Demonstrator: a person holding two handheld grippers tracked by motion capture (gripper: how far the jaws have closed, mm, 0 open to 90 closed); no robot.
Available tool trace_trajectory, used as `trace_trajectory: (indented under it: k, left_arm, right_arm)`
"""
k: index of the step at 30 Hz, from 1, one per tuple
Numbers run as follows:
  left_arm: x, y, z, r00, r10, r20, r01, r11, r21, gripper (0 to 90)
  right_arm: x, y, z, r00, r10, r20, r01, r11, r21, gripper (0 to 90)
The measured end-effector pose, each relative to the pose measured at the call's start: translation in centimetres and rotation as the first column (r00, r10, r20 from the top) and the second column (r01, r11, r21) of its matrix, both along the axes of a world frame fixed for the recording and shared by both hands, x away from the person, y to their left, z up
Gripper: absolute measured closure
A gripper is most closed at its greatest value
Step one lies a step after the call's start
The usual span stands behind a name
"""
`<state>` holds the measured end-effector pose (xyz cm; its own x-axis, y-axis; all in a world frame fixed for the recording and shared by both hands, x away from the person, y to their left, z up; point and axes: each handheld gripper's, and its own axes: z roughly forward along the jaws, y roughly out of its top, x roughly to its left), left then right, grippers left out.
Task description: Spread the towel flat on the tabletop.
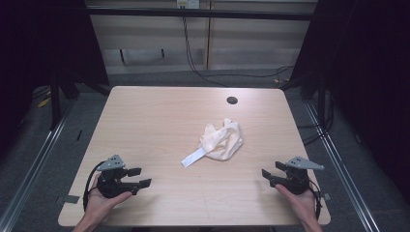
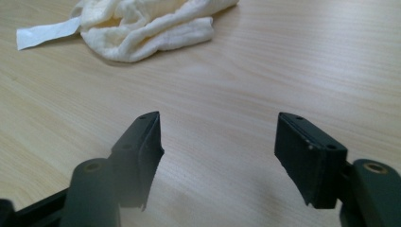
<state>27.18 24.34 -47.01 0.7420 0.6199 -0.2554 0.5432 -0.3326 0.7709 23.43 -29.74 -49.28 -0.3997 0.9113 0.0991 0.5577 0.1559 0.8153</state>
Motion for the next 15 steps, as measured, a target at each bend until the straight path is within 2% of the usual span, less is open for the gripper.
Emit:
trace_trajectory:
  k: [3,5,11,12,13,15]
  left_arm:
    - [0.13,0.07,0.01,0.9999,-0.009,-0.014,0.008,0.9998,-0.021,37.9]
    - [0.20,0.10,-0.04,0.9998,-0.008,-0.018,0.008,0.9995,-0.032,39.7]
    - [0.20,0.29,-0.07,0.9998,-0.008,-0.016,0.007,0.9994,-0.034,40.6]
    - [0.07,0.32,-0.05,1.0000,0.003,-0.009,-0.004,0.9996,-0.027,39.0]
    - [0.07,0.32,-0.05,1.0000,0.003,-0.009,-0.004,0.9996,-0.027,38.0]
    - [0.08,0.36,-0.04,0.9999,0.007,-0.007,-0.007,0.9997,-0.024,37.1]
  right_arm:
    - [0.10,-0.05,-0.06,0.9999,0.003,-0.016,-0.003,1.000,0.011,30.2]
    - [0.07,-0.03,0.04,1.0000,0.005,-0.006,-0.005,1.000,0.012,30.3]
    - [0.19,0.29,0.17,0.9988,0.040,-0.029,-0.039,0.999,0.036,33.3]
    - [0.15,0.51,0.27,0.9980,0.051,-0.037,-0.050,0.999,0.020,34.1]
    - [0.15,0.51,0.27,0.9980,0.051,-0.037,-0.050,0.999,0.020,34.1]
    - [0.14,0.77,0.48,0.9952,0.085,-0.049,-0.083,0.996,0.025,37.7]
